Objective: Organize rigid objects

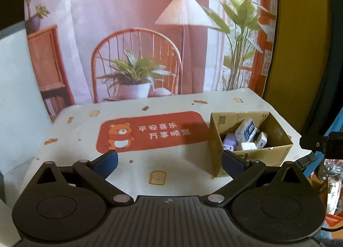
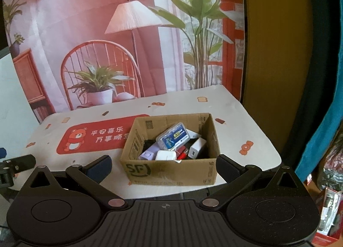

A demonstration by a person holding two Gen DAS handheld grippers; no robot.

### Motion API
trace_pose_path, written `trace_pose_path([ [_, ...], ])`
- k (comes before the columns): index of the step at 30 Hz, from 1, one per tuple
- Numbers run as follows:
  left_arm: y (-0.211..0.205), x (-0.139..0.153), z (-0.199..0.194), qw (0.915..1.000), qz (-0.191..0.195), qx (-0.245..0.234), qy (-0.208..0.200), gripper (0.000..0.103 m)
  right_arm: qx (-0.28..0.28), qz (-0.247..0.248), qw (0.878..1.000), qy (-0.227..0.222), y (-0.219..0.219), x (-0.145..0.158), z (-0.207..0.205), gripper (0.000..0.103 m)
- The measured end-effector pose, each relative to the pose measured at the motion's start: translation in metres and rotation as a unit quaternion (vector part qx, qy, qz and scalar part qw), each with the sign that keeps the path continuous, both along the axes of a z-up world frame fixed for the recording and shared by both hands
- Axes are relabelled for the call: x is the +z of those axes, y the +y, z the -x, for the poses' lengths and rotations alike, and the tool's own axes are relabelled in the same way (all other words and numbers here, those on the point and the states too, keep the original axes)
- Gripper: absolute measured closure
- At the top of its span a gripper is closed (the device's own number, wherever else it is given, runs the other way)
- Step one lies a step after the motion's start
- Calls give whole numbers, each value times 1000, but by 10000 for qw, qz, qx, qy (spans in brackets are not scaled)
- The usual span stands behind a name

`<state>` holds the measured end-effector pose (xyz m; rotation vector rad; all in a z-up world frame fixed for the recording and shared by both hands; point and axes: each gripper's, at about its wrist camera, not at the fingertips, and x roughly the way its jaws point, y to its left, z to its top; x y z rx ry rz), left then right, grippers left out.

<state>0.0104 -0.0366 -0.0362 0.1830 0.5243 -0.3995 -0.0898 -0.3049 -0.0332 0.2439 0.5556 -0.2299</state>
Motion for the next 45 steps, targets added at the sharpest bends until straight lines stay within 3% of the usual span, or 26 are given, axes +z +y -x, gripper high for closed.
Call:
trace_pose_path([
  [8, 9, 5, 15, 9996, 43, 186, -195, 0, -27, -50, 10000, -74, 6, 0, 17, 0],
  [22, 10, -6, 13, 9996, -37, 290, 13, 0, -171, -179, 9996, 129, 4, -20, 16, 0],
  [45, 10, -13, 5, 9991, -66, 347, 254, 0, -187, -33, 9996, 214, 9, -25, 11, 0],
])
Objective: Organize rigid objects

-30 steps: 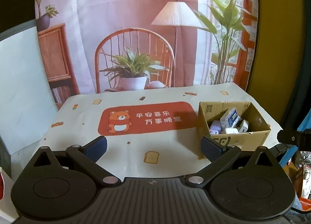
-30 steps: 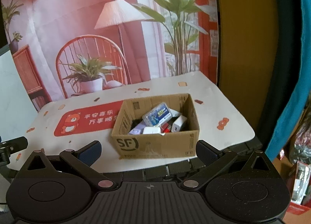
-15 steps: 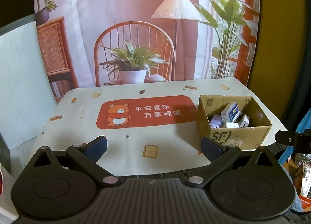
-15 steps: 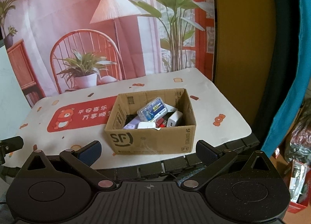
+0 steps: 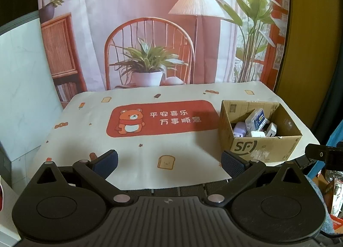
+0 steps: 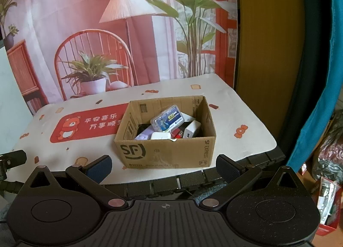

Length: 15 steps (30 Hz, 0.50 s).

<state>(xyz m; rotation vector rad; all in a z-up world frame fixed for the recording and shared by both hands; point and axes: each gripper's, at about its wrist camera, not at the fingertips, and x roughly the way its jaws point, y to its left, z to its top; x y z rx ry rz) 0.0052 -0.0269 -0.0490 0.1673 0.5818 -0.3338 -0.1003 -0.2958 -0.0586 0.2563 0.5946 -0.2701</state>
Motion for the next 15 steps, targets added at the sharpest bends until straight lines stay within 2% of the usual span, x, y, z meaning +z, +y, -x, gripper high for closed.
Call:
trace_pose_path([
  [15, -1, 0, -1, 10000, -37, -12, -7, 0, 9, 12, 10000, 16, 0, -2, 0, 0],
])
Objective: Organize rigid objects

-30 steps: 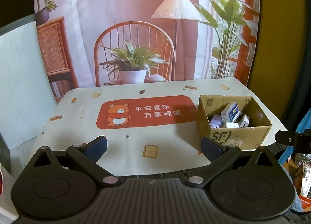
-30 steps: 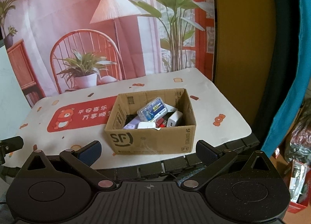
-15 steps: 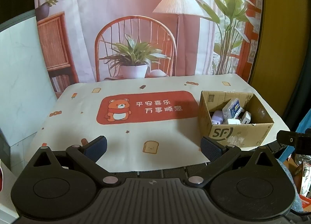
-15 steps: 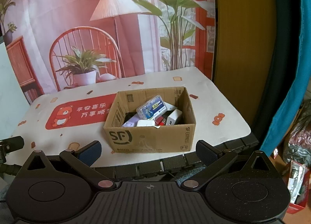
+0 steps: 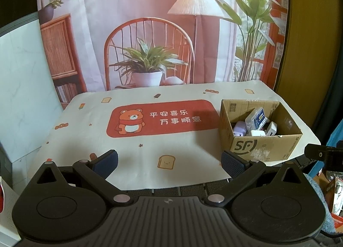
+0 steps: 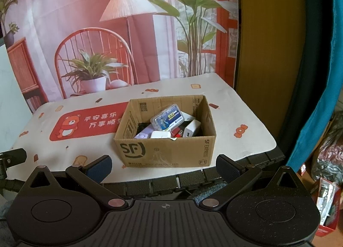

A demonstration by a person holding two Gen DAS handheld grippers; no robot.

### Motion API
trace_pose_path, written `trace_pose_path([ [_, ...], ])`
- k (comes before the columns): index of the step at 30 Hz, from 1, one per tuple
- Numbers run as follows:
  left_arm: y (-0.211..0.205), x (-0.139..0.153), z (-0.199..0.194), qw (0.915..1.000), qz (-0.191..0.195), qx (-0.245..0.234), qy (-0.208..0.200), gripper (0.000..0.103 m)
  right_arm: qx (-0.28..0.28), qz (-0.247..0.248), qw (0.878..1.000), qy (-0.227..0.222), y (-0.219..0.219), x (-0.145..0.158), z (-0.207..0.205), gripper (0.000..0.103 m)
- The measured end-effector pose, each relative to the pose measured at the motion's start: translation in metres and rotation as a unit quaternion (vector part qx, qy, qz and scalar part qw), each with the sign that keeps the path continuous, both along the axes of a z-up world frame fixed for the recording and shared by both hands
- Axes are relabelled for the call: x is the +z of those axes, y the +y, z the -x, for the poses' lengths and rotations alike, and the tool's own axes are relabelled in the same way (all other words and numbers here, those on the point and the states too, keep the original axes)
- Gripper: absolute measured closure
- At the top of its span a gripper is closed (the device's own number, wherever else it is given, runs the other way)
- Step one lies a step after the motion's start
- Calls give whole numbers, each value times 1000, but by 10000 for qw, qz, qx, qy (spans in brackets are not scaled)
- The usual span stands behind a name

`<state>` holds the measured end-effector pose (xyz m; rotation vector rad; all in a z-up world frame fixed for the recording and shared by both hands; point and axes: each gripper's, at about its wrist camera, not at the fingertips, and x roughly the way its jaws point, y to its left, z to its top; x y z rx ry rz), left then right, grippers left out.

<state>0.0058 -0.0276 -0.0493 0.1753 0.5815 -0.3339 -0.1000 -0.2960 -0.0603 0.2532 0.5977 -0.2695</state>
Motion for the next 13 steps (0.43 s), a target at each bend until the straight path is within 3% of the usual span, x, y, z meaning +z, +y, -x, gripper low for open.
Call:
trace_pose_path([
  [13, 0, 0, 0, 10000, -9, -6, -5, 0, 5, 14, 10000, 8, 0, -2, 1, 0],
])
